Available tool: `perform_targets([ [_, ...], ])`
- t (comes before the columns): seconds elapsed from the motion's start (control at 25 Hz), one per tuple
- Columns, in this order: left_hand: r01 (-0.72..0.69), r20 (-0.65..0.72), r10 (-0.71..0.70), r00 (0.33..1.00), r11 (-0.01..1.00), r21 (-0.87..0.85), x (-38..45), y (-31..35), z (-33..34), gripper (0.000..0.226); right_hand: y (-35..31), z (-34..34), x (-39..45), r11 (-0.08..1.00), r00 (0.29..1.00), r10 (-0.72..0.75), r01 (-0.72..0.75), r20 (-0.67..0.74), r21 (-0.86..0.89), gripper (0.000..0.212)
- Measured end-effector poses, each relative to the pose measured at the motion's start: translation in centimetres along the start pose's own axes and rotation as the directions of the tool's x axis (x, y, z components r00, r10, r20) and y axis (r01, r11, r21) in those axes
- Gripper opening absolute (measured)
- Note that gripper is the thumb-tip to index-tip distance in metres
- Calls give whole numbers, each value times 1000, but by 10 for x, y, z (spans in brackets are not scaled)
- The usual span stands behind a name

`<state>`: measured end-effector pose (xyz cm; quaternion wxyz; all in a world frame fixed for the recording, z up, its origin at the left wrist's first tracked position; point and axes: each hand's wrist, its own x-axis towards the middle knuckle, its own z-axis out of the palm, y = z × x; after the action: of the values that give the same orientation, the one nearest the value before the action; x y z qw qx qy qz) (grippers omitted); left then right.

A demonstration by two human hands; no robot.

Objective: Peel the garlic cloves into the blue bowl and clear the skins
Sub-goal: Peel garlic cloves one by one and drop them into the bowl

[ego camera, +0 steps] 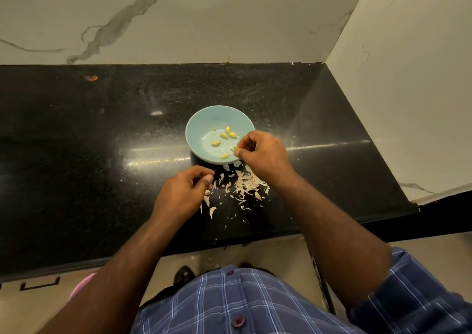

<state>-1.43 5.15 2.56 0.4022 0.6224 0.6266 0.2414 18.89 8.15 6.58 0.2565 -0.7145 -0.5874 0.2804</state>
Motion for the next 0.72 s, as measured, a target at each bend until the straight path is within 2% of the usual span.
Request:
perform_targets([
  [0.12, 47, 10, -48, 999, 997, 58, -1, -5, -4, 14, -4, 1, 6, 999, 999, -34, 34, -32, 7, 16],
  [0.24, 91, -1, -91, 996, 994, 52, -2, -13, -7, 18, 0, 6, -6, 998, 1000, -19, 21, -22, 67, 8],
  [0.4, 132, -5, -132, 991, 990, 46, -4, -19, -8, 20, 12, 20, -33, 997, 993, 11, -20, 120, 71, 6],
  [0.48, 144, -14, -143, 990, 988, 53, -7, -21, -7, 19, 15, 26, -42, 997, 978, 20, -34, 209, 65, 15],
  [0.6, 144, -17, -143, 990, 988, 62, -12, -21, -6, 16, 18, 35, -48, 1000, 970, 23, -23, 241, -3, 10],
  [0.72, 134, -34, -132, 991, 989, 61, -16, -20, -5, 15, 17, 44, -55, 982, 945, -46, 103, 324, -160, 18],
])
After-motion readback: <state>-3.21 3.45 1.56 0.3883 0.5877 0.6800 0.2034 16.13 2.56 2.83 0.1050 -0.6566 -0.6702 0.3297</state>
